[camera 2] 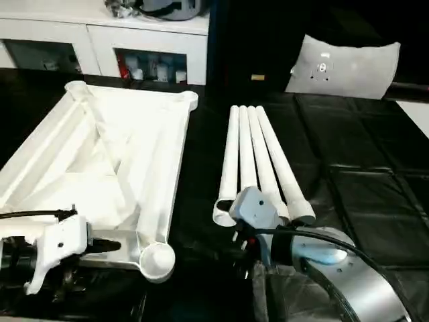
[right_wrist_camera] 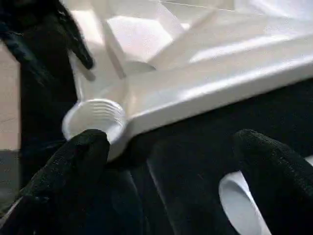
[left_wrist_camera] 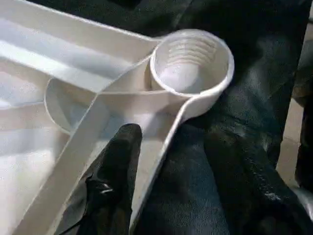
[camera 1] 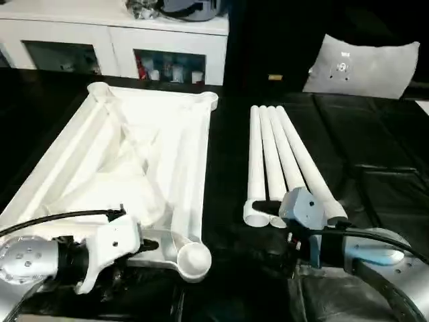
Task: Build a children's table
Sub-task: Move table base
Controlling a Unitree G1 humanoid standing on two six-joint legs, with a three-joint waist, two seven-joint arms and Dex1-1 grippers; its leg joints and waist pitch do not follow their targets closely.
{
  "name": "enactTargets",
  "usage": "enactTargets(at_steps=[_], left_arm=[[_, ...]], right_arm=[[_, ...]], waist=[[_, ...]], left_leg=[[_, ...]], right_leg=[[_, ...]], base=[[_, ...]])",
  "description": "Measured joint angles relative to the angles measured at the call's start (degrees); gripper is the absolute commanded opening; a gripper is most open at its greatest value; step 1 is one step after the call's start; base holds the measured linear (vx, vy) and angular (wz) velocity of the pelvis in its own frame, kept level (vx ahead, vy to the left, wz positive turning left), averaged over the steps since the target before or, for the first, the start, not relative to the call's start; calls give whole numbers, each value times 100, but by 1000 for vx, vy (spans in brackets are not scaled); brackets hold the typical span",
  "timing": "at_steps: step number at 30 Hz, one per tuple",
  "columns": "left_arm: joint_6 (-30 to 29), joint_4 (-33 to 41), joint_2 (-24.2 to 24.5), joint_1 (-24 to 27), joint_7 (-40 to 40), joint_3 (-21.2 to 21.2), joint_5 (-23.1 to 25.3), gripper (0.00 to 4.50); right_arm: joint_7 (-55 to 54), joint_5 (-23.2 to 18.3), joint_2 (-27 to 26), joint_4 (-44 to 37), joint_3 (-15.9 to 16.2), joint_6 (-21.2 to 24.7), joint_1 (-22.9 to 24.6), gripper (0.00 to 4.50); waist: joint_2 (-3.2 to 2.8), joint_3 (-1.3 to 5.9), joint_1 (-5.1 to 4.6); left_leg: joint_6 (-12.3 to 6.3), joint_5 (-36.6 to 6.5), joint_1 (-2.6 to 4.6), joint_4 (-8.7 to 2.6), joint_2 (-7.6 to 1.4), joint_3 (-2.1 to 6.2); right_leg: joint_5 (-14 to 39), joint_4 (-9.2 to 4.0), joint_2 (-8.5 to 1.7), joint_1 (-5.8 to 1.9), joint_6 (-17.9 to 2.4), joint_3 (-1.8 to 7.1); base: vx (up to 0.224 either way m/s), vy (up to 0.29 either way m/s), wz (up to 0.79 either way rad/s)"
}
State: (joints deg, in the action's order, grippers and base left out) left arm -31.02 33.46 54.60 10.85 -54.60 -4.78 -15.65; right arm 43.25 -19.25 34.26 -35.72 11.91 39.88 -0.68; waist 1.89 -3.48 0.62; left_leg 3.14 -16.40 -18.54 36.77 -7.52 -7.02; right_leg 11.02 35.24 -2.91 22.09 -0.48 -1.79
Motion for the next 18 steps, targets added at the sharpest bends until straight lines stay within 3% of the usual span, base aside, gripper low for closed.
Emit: enactTargets(at_steps=[6,18], left_arm=[[336,-354,-28,-74,285,-342,602,166],[533,-472,-74,-181,250,-596,872,79]], right_arm=[[123,-28,200,-35,265,70,106,450],[361,-350,496,-398,391,370,245,450]], waist=[[10,7,12],[-27,-1,45]], left_leg=[[10,9,-12,0,-21,0],[17,12,-10,0,-31,0]], right_leg=[[9,-1,-1,-2,-13,-34],[14,2,-1,-7,-28,-48]], base=[[0,0,0],[0,0,0]])
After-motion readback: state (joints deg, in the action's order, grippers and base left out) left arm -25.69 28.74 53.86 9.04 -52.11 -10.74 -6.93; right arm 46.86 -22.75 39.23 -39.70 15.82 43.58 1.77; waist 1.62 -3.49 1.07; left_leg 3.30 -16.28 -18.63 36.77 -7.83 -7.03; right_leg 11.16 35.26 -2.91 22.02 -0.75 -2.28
